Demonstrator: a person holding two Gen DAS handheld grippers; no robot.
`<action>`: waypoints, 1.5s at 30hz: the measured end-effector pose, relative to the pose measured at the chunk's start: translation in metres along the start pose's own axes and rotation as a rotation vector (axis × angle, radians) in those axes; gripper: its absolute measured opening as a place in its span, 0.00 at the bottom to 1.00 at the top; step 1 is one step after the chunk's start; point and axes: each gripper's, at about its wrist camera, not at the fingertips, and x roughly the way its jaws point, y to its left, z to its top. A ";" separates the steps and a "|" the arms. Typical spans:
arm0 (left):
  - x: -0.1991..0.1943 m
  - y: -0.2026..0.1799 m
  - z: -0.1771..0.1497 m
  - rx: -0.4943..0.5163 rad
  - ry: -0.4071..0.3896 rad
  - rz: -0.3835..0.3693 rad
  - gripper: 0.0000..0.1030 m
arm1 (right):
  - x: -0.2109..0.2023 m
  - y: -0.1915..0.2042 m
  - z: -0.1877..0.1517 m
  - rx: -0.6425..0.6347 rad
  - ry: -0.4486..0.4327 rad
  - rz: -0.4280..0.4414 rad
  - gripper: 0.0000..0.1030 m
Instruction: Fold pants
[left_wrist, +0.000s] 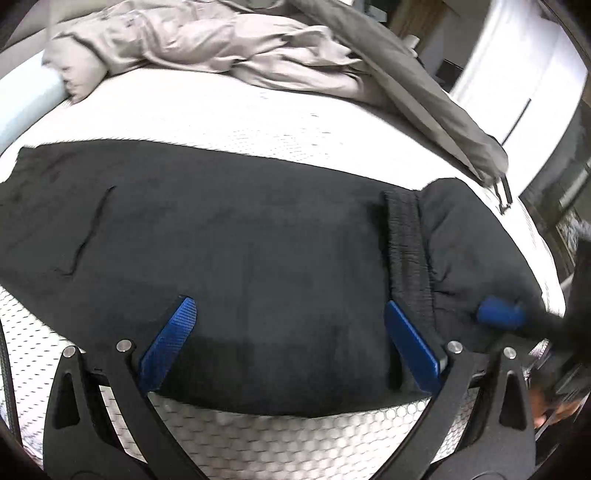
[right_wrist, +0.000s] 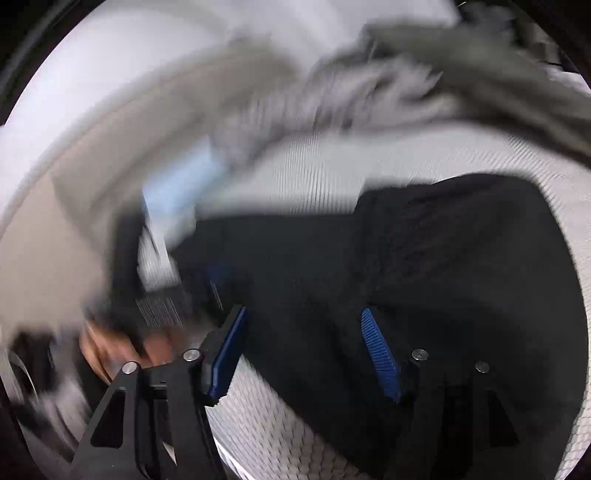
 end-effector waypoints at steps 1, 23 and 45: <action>-0.002 0.005 0.000 -0.009 0.003 -0.003 0.97 | 0.004 0.005 -0.008 -0.016 0.045 -0.017 0.62; 0.061 -0.032 -0.003 -0.173 0.325 -0.540 0.36 | -0.086 -0.073 -0.068 0.095 0.019 -0.310 0.63; 0.061 -0.073 -0.002 -0.025 0.265 -0.460 0.12 | -0.082 -0.068 -0.061 0.123 -0.056 -0.307 0.67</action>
